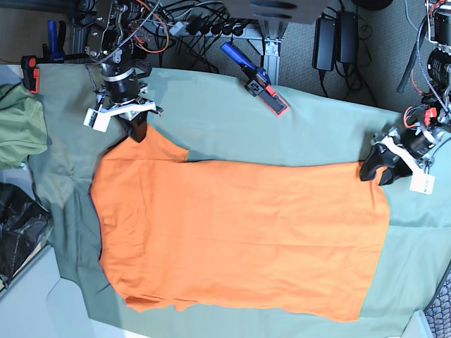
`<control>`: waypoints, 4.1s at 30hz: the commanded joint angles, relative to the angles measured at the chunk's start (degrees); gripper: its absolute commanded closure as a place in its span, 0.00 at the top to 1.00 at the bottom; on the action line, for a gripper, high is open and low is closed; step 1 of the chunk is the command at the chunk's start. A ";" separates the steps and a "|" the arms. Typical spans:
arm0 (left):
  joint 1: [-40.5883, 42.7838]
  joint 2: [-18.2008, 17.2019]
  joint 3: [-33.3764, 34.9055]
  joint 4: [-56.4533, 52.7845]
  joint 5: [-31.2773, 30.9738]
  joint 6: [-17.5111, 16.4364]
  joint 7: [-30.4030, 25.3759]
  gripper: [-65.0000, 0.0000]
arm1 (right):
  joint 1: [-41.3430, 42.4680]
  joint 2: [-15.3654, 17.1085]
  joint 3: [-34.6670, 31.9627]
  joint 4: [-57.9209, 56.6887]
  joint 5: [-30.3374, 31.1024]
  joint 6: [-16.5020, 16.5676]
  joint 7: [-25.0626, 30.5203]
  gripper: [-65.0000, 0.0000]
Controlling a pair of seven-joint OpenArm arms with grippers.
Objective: Fold the T-shirt properly
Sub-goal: 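Grasp the shirt's shoulder corners with the right and left grippers, then lift the shoulders and drag the shirt toward the robot, straightening it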
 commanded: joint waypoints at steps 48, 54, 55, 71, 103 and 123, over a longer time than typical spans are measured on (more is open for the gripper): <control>-7.87 -7.76 -1.88 -1.95 -3.04 -4.84 2.40 0.00 | 10.80 11.76 4.33 7.15 1.95 3.08 -9.84 0.00; -16.68 -7.74 0.11 -10.84 -2.64 -4.84 1.75 0.00 | 18.95 11.74 1.14 -1.79 0.59 3.15 -9.66 0.00; -17.62 -7.76 0.11 -11.96 -2.64 -4.84 1.75 0.00 | 19.96 11.74 0.72 -3.28 0.48 3.26 -9.66 0.00; -18.29 -9.09 -1.27 -15.23 -9.18 -4.84 11.39 0.59 | 21.92 11.45 1.95 -6.40 1.16 4.48 -14.27 0.68; -15.89 -0.76 -4.55 -19.56 -5.68 -3.65 8.22 0.58 | 16.48 6.47 6.08 -5.86 5.22 4.44 -16.46 0.67; -10.23 -6.73 -2.58 -10.12 -18.99 -4.84 17.70 0.00 | 11.98 10.45 10.67 -0.61 12.35 4.61 -23.74 0.00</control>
